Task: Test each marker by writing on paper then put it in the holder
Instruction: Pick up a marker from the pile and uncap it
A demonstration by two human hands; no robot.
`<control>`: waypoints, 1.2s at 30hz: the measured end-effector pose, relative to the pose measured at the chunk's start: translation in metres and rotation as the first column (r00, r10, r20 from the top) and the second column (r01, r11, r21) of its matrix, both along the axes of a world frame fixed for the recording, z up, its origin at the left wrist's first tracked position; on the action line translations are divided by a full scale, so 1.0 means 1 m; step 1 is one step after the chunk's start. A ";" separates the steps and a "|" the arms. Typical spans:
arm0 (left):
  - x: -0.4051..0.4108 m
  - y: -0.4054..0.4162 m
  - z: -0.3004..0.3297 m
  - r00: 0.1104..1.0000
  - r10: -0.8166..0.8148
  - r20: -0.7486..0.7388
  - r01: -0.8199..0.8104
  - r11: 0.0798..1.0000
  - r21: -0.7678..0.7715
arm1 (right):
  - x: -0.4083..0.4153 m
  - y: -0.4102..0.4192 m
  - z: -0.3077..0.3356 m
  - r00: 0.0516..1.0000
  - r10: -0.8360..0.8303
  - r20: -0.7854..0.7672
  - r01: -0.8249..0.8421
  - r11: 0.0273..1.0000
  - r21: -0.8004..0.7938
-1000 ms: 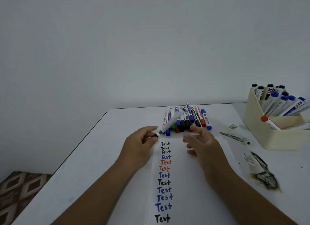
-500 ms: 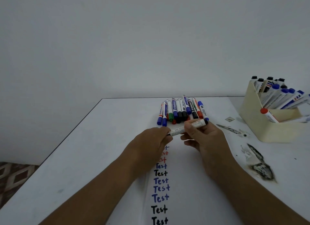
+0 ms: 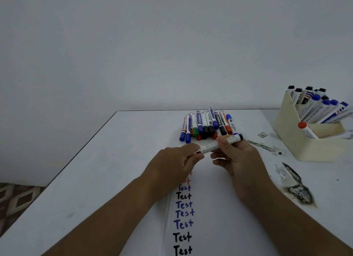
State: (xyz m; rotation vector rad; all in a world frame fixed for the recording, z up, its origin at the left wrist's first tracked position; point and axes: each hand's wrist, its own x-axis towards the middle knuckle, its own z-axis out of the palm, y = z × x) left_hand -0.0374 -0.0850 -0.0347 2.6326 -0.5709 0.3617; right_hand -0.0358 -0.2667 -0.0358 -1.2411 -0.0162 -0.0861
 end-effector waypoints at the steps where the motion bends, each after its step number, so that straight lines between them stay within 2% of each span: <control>1: 0.002 0.002 0.001 0.999 0.013 -0.031 -0.014 1.000 -0.028 | -0.001 0.000 0.000 1.000 0.000 0.003 0.000 1.000 -0.011; 4: 0.002 0.006 0.003 0.989 0.006 -0.149 -0.023 0.993 -0.114 | -0.002 0.001 0.000 1.000 -0.028 0.013 0.027 1.000 0.005; 7: 0.002 0.008 0.003 0.971 0.020 -0.238 -0.094 0.949 -0.302 | 0.000 -0.004 0.002 0.993 -0.114 -0.024 0.116 0.983 0.140; 9: 0.011 0.010 0.001 0.965 0.082 -0.249 -0.172 0.914 -0.367 | 0.001 -0.008 0.002 0.987 -0.146 -0.069 0.159 0.954 0.255; 12: 0.023 0.013 -0.003 0.966 0.175 -0.190 -0.234 0.905 -0.356 | 0.003 -0.009 0.002 0.980 -0.168 -0.105 0.194 0.920 0.341; 15: 0.029 0.013 -0.003 0.963 0.235 -0.129 -0.264 0.913 -0.310 | 0.003 -0.008 0.002 0.980 -0.169 -0.108 0.197 0.914 0.355; 20: 0.031 0.013 -0.003 0.981 0.196 0.012 -0.189 0.960 -0.207 | 0.003 -0.007 0.003 0.979 -0.177 -0.104 0.201 0.922 0.330; 25: 0.036 0.016 -0.008 0.983 0.182 -0.037 -0.184 0.979 -0.082 | 0.002 -0.005 0.004 0.977 -0.182 -0.108 0.207 0.927 0.313; 29: 0.035 0.014 -0.007 0.991 0.117 -0.069 -0.116 0.993 0.016 | 0.000 -0.006 0.006 0.979 -0.169 -0.110 0.196 0.925 0.325; 36: 0.029 0.024 -0.008 0.987 0.104 -0.124 -0.103 0.995 0.012 | -0.007 -0.004 0.011 0.987 -0.132 -0.089 0.155 0.922 0.355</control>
